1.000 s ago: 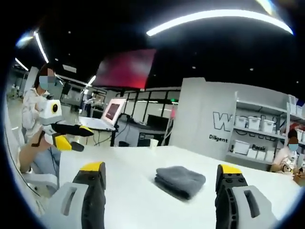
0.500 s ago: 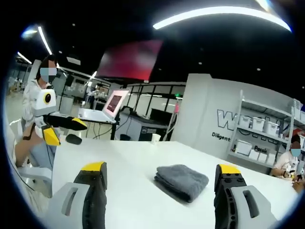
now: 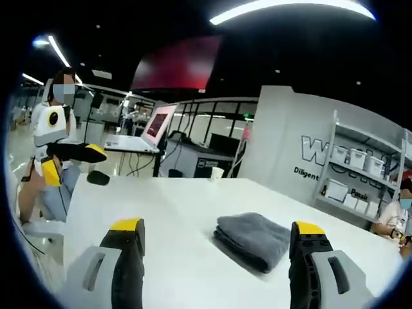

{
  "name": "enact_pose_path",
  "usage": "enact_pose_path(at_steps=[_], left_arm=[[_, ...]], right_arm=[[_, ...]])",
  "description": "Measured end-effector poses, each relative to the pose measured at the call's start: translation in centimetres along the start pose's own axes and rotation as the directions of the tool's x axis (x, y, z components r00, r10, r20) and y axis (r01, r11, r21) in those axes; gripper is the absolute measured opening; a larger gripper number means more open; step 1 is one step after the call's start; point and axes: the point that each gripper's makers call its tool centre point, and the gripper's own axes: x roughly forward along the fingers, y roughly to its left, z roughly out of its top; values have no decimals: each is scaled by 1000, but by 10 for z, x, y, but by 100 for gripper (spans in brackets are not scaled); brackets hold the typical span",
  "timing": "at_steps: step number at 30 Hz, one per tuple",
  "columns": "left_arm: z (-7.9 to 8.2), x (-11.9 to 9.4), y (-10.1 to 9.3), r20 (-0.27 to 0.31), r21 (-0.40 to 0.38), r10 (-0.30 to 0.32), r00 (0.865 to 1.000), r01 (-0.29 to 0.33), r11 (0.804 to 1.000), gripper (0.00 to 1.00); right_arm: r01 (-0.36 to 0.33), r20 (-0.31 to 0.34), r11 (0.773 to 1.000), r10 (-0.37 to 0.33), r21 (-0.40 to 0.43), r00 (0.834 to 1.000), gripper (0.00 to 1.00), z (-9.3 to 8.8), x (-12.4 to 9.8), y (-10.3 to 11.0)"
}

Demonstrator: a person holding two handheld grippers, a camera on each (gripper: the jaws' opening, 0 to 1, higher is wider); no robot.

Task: Open the folded towel by lifting each exposed corner and separating the folded layers until the towel lies flat within the target outline without major curled edges

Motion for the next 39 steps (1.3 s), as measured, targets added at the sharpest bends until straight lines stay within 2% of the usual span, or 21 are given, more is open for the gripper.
enact_pose_path(at_steps=[6,10,11,13,15,18,26,27,28,29,32,36,39], left_arm=[[1,0,-1,-2,6,-5,1000,5,1000,56],[0,0,2,-11,16,10,1000,-10,1000,56],[0,0,2,-9,17,12,1000,-12,1000,57],[1,0,4,-2,13,23,1000,-23,1000,61],[3,-2,14,12,29,73,997,-73,997,66],[2,-2,16,7,33,79,997,-79,996,68],[-3,2,13,-4,10,56,998,-56,998,67],[-3,2,13,-2,9,56,998,-56,998,67],[-2,2,13,-2,10,57,998,-57,998,67],[-2,1,13,-3,12,60,998,-60,998,67],[0,1,13,4,16,63,998,-63,998,68],[-2,2,15,1,5,62,998,-62,998,70],[-2,3,14,3,1,59,998,-59,998,71]], right_arm=[[2,4,1000,-1,-14,1000,95,2,21,0],[-77,34,995,76,56,997,94,2,34,8],[-90,42,995,88,33,995,91,2,39,6],[-57,30,998,57,5,998,89,-2,44,0],[1,68,1000,1,-27,998,93,3,49,-10],[-3,78,1000,5,-28,997,93,4,53,-12],[-36,30,999,37,-38,999,88,-6,78,-10],[-28,12,999,28,-25,1000,88,-9,80,-11],[9,8,1000,-9,8,1000,88,-10,80,-17],[37,22,999,-38,26,999,90,-8,82,-22],[48,19,999,-47,-23,999,91,-10,89,-28],[13,-12,1000,-13,-26,1000,85,-18,98,-28],[-8,-64,1000,6,-24,998,85,-30,110,-25]])
